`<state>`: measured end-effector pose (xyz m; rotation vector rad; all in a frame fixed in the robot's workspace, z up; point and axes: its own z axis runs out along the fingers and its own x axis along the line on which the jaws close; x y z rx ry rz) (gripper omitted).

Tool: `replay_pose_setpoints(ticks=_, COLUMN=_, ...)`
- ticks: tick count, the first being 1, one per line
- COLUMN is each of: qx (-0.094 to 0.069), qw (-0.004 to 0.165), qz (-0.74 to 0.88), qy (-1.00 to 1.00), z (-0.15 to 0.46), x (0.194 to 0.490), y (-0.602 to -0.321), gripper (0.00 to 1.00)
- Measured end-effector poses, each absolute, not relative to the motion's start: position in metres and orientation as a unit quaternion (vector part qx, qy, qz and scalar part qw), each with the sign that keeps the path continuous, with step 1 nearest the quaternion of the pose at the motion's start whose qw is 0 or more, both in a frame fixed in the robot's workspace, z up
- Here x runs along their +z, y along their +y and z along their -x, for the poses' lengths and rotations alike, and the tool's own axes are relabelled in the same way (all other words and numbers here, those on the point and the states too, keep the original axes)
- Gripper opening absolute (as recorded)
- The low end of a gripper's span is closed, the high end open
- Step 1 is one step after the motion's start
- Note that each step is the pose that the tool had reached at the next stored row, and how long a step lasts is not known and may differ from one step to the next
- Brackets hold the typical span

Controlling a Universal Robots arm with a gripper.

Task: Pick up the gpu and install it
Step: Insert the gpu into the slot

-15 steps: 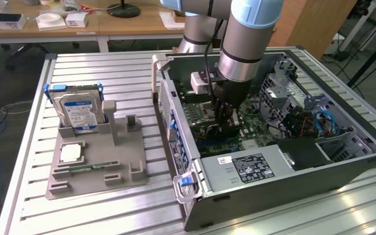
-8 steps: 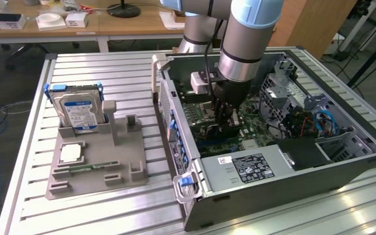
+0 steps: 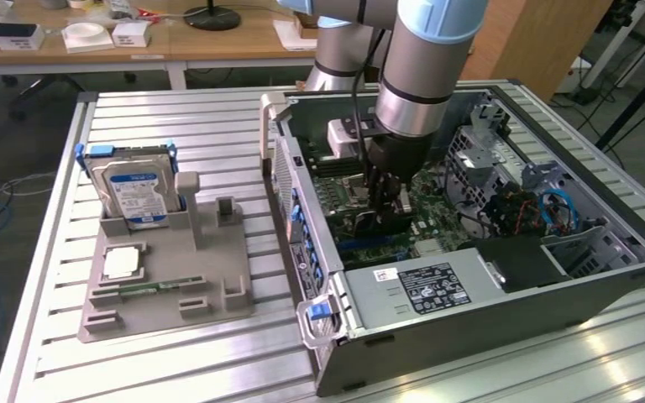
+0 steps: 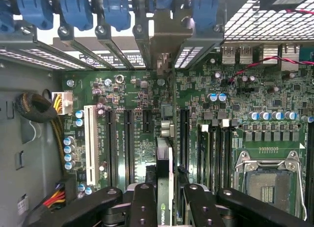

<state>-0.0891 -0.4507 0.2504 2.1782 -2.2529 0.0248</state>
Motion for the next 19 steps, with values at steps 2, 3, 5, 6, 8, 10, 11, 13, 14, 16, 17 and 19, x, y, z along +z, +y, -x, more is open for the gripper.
replay_pose_setpoints(ticks=2, qx=0.008, qw=0.004, qz=-0.695, qy=-0.719, z=0.0890, x=0.2504, y=-0.4516, gripper=0.26)
replay_pose_setpoints(ticks=3, qx=0.008, qw=0.004, qz=-0.695, qy=-0.719, z=0.0891, x=0.2505, y=-0.4520, gripper=0.26)
replay_pose_setpoints(ticks=5, qx=0.008, qw=0.004, qz=-0.695, qy=-0.719, z=0.0891, x=0.2504, y=-0.4523, gripper=0.26)
replay_pose_setpoints(ticks=6, qx=0.008, qw=0.004, qz=-0.695, qy=-0.719, z=0.0891, x=0.2505, y=-0.4523, gripper=0.26)
replay_pose_setpoints(ticks=8, qx=0.009, qw=0.005, qz=-0.695, qy=-0.719, z=0.0891, x=0.2504, y=-0.4523, gripper=0.26)
replay_pose_setpoints(ticks=10, qx=0.009, qw=0.005, qz=-0.695, qy=-0.719, z=0.0890, x=0.2490, y=-0.4524, gripper=0.26)
replay_pose_setpoints(ticks=11, qx=0.009, qw=0.005, qz=-0.695, qy=-0.719, z=0.0890, x=0.2483, y=-0.4523, gripper=0.26)
replay_pose_setpoints(ticks=13, qx=0.009, qw=0.005, qz=-0.695, qy=-0.719, z=0.0891, x=0.2475, y=-0.4524, gripper=0.26)
replay_pose_setpoints(ticks=14, qx=0.009, qw=0.005, qz=-0.695, qy=-0.719, z=0.0891, x=0.2472, y=-0.4524, gripper=0.26)
replay_pose_setpoints(ticks=16, qx=0.009, qw=0.005, qz=-0.695, qy=-0.719, z=0.0891, x=0.2466, y=-0.4524, gripper=0.26)
replay_pose_setpoints(ticks=17, qx=0.009, qw=0.005, qz=-0.695, qy=-0.719, z=0.0891, x=0.2465, y=-0.4524, gripper=0.26)
replay_pose_setpoints(ticks=19, qx=0.009, qw=0.005, qz=-0.695, qy=-0.719, z=0.0891, x=0.2456, y=-0.4523, gripper=0.26)
